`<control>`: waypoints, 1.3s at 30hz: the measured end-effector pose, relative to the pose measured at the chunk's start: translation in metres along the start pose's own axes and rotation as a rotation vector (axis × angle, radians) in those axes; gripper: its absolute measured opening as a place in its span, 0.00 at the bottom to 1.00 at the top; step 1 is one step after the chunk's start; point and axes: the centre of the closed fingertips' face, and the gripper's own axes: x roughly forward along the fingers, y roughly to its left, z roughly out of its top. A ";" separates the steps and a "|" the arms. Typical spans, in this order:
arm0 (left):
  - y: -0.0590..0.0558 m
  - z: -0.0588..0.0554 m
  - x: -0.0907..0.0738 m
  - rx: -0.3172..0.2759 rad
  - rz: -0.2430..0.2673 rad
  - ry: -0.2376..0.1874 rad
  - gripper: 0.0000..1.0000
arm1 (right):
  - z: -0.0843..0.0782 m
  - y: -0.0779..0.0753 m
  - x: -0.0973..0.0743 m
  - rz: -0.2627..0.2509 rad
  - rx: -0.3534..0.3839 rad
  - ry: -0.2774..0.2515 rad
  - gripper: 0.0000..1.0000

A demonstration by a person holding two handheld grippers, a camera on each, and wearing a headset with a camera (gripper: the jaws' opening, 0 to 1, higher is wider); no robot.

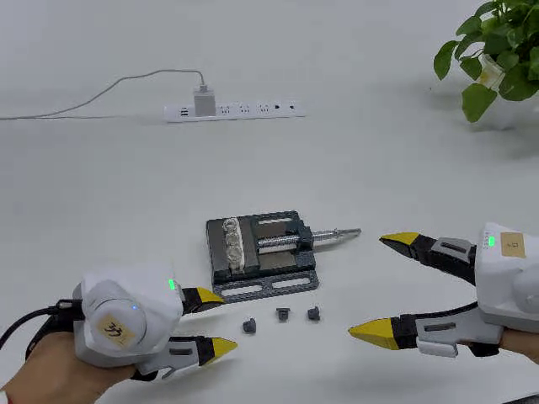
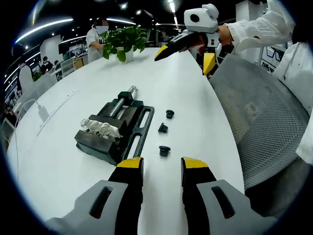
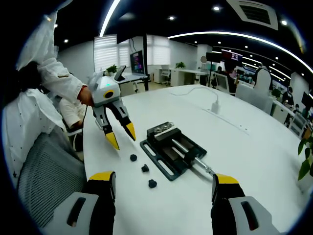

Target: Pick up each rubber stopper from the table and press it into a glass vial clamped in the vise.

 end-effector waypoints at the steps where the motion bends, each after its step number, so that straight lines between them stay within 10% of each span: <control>1: 0.000 0.000 0.001 0.002 -0.002 0.001 0.25 | 0.000 0.000 0.000 0.000 0.001 0.001 0.79; 39: -0.003 -0.006 0.032 0.080 -0.033 0.058 0.07 | -0.008 -0.003 -0.006 -0.017 0.029 0.011 0.78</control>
